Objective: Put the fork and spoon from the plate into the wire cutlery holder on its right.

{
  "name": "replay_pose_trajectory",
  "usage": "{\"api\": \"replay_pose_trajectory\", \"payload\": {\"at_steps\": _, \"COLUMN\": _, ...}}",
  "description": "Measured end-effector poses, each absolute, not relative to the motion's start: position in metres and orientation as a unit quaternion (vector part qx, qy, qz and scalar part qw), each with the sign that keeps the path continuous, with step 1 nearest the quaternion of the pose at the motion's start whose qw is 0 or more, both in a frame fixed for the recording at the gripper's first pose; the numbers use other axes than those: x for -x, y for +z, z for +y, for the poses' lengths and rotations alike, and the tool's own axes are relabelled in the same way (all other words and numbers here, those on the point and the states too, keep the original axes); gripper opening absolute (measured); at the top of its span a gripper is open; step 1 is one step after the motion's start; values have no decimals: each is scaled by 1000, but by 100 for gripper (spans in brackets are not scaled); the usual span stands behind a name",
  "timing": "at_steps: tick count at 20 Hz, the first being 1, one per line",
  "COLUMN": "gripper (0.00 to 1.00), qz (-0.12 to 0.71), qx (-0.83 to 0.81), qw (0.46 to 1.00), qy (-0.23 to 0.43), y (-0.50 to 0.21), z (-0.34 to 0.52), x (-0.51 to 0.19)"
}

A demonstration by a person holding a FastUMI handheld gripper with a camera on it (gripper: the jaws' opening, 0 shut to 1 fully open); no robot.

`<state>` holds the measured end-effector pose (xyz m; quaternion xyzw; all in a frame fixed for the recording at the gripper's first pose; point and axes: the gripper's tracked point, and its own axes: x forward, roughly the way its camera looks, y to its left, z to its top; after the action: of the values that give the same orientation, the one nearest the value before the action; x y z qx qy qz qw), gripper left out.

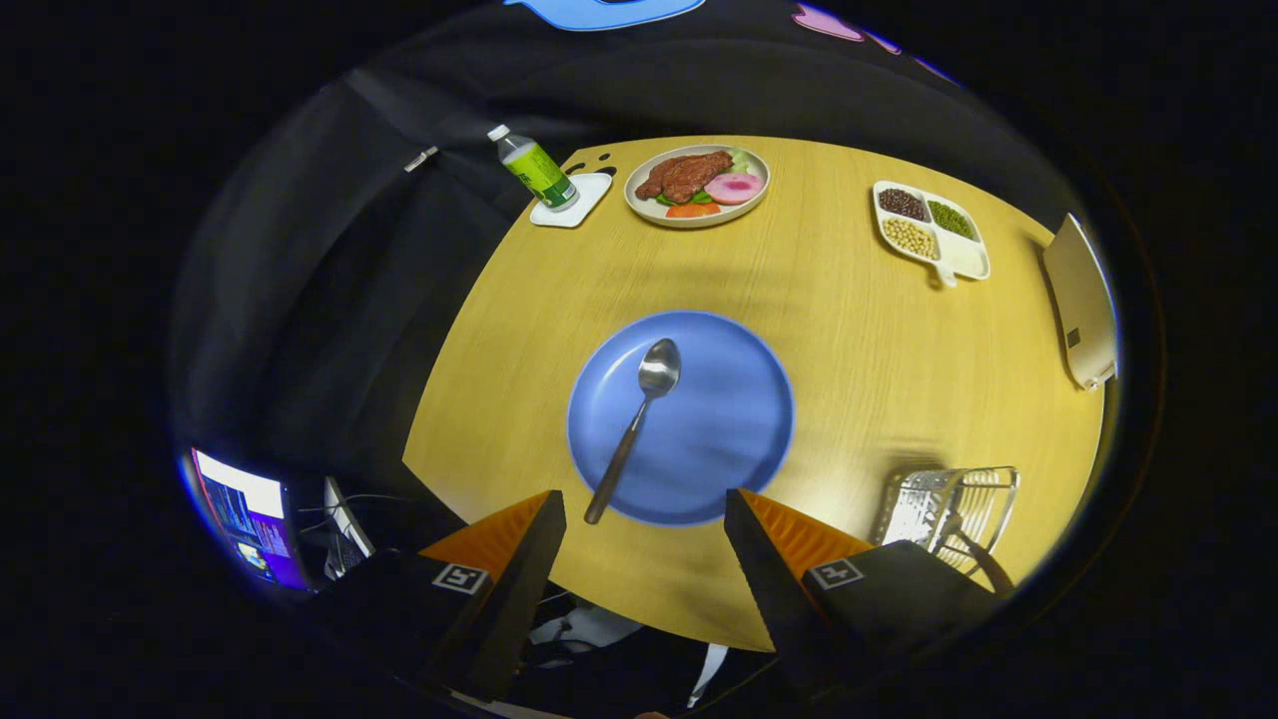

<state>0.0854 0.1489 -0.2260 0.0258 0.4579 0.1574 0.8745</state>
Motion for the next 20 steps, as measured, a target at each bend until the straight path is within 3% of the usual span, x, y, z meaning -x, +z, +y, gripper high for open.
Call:
{"api": "replay_pose_trajectory", "payload": {"at_steps": 13, "gripper": 96, "qz": 512, "qx": -58, "qw": 853, "qy": 81, "y": -317, "z": 182, "x": -124}}
{"api": "replay_pose_trajectory", "payload": {"at_steps": 19, "gripper": 66, "qz": 542, "qx": -62, "qw": 837, "qy": 55, "y": -335, "z": 189, "x": -123}}
{"api": "replay_pose_trajectory", "payload": {"at_steps": 20, "gripper": 50, "qz": 544, "qx": -62, "qw": 835, "qy": 48, "y": -337, "z": 188, "x": -123}}
